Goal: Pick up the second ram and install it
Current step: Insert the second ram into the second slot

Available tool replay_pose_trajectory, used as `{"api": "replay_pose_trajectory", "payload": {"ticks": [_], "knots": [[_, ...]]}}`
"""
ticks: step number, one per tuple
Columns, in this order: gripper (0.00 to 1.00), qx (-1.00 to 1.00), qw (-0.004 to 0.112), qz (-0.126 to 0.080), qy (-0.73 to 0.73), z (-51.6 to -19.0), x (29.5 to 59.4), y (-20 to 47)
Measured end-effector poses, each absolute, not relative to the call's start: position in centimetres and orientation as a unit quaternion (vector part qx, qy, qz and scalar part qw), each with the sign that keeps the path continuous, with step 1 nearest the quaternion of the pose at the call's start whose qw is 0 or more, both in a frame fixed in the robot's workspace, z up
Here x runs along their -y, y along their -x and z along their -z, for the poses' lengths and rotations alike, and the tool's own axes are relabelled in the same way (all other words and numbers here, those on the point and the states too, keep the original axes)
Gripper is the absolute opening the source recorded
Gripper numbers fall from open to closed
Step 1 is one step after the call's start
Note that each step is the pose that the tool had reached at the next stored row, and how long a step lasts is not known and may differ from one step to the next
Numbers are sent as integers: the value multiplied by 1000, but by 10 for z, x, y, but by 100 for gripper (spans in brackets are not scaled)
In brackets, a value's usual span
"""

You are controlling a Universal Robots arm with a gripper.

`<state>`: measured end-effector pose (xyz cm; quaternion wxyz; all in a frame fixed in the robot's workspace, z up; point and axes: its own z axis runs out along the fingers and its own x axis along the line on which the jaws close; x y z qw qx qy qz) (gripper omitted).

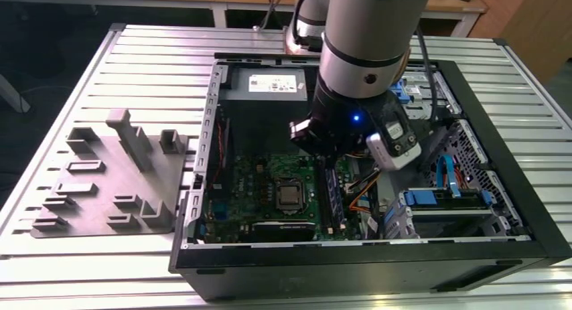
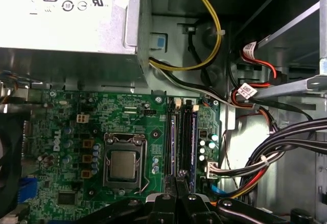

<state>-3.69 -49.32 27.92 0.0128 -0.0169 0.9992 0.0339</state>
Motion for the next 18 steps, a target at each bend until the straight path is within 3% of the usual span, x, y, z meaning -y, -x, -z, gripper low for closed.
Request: {"api": "replay_pose_trajectory", "payload": {"ticks": [18], "knots": [[8,-999,12,-34,26,-272,493,33]]}}
